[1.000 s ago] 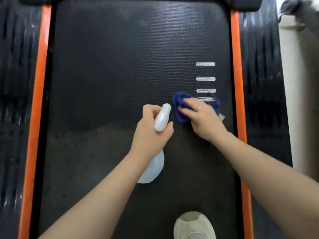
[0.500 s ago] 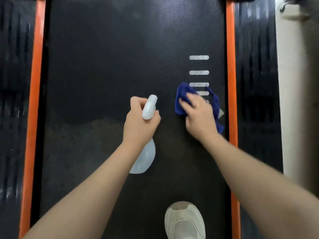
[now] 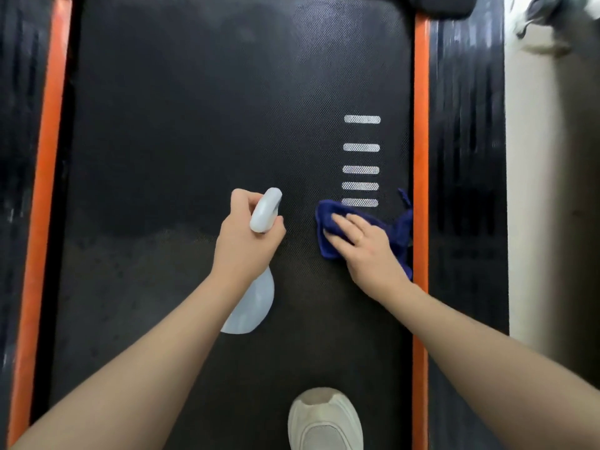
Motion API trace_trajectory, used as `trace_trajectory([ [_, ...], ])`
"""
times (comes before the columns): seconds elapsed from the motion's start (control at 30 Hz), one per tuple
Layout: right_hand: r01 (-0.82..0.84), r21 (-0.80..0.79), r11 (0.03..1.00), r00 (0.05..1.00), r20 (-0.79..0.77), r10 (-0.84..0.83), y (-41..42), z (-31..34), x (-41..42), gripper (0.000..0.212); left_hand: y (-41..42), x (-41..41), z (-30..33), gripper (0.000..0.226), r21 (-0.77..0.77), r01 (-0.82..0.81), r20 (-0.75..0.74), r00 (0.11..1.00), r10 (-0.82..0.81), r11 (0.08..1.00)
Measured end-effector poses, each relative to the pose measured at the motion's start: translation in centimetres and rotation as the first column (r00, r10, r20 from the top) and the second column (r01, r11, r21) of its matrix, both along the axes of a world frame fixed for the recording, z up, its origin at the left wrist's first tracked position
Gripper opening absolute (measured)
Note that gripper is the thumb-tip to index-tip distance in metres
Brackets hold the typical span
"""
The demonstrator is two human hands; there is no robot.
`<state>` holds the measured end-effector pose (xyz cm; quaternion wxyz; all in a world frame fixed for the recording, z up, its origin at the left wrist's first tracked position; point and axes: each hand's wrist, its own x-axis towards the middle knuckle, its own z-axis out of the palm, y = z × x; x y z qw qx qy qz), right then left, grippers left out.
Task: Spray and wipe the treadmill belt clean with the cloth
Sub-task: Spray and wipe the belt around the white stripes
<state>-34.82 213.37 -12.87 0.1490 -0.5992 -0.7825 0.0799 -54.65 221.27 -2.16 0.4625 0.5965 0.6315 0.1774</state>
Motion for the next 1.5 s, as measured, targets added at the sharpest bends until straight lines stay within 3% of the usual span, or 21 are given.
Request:
trace_trajectory([
  [0.07, -0.134, -0.016, 0.991, 0.990, 0.041, 0.135, 0.1, -0.1, 0.5, 0.031, -0.1, 0.2, -0.3, 0.024, -0.010, 0.022, -0.016, 1.000, -0.022, 1.000],
  [0.13, -0.145, -0.013, 0.989, 0.983, 0.110, 0.145, 2.7, -0.2, 1.2, 0.031, -0.2, 0.5, -0.7, 0.024, -0.003, 0.047, -0.040, 0.998, -0.047, 0.999],
  [0.27, 0.255, -0.112, 0.960, 0.964, 0.107, -0.244, 7.6, 1.6, -0.2, 0.038, -0.1, 1.3, -0.8, 0.023, -0.033, 0.122, -0.053, 0.991, -0.124, 0.992],
  [0.37, 0.267, -0.331, 0.905, 0.958, -0.010, -0.287, 6.1, 3.6, 0.9, 0.052, -0.7, 1.7, -0.4, 0.023, -0.086, 0.238, -0.038, 0.970, -0.242, 0.968],
  [0.4, 0.320, -0.374, 0.871, 0.923, -0.083, -0.375, 5.1, 4.4, 1.9, 0.056, -1.1, 2.0, -0.5, 0.023, -0.098, 0.280, -0.037, 0.958, -0.285, 0.955],
  [0.43, 0.407, -0.371, 0.835, 0.851, -0.179, -0.494, 4.1, 5.2, 2.8, 0.056, -1.6, 2.4, -0.7, 0.022, -0.099, 0.304, -0.039, 0.950, -0.309, 0.948],
  [0.5, 0.605, -0.381, 0.699, 0.600, -0.359, -0.715, 1.8, 6.6, 4.0, 0.050, -1.9, 3.0, -1.4, 0.021, -0.082, 0.282, -0.062, 0.956, -0.288, 0.956],
  [0.6, 0.717, -0.489, 0.496, 0.260, -0.474, -0.842, -0.6, 6.9, 4.4, 0.053, -2.0, 4.0, -1.9, 0.020, -0.096, 0.243, -0.074, 0.965, -0.250, 0.965],
  [0.8, 0.779, -0.488, 0.395, 0.098, -0.527, -0.844, -2.8, 8.5, 4.2, 0.054, -4.4, 8.1, -1.1, 0.023, -0.101, 0.354, 0.080, 0.934, -0.348, 0.930],
  [0.9, 0.781, -0.440, 0.444, 0.177, -0.526, -0.832, -3.4, 8.8, 3.7, 0.052, -4.4, 9.9, -1.1, 0.022, -0.130, 0.296, 0.124, 0.952, -0.281, 0.946],
  [1.1, 0.663, -0.261, 0.702, 0.603, -0.369, -0.707, -2.8, 5.4, 0.3, 0.061, -2.7, 7.4, -0.7, 0.022, -0.048, 0.046, 0.173, 0.984, -0.037, 0.998],
  [1.2, 0.498, -0.194, 0.845, 0.833, -0.166, -0.528, -0.1, 2.5, -1.9, 0.051, -0.7, 4.7, 0.0, 0.030, 0.018, -0.027, 0.200, 0.979, 0.023, 0.999],
  [1.27, 0.282, -0.114, 0.952, 0.956, -0.051, -0.290, 1.8, 1.2, -3.5, 0.043, 0.6, 3.2, 0.1, 0.031, 0.041, -0.032, 0.195, 0.981, 0.023, 0.999],
  [1.33, -0.062, -0.055, 0.997, 0.998, 0.018, 0.063, 3.2, 0.5, -4.1, 0.038, 1.5, 2.3, -0.2, 0.029, 0.055, -0.015, 0.177, 0.984, 0.006, 0.998],
  [1.4, -0.270, -0.029, 0.963, 0.959, 0.081, 0.271, 5.5, 0.4, -2.4, 0.037, 1.9, 1.9, -0.6, 0.029, 0.065, -0.014, 0.170, 0.985, 0.003, 0.998],
  [1.43, -0.253, -0.025, 0.967, 0.963, 0.092, 0.254, 7.0, 0.4, -1.3, 0.035, 2.1, 1.9, -0.8, 0.030, 0.072, -0.020, 0.170, 0.985, 0.008, 0.997],
  [1.5, 0.008, -0.025, 1.000, 0.999, 0.053, -0.006, 9.2, 0.6, -0.6, 0.036, 2.2, 1.9, -1.1, 0.031, 0.075, -0.037, 0.174, 0.984, 0.023, 0.997],
])
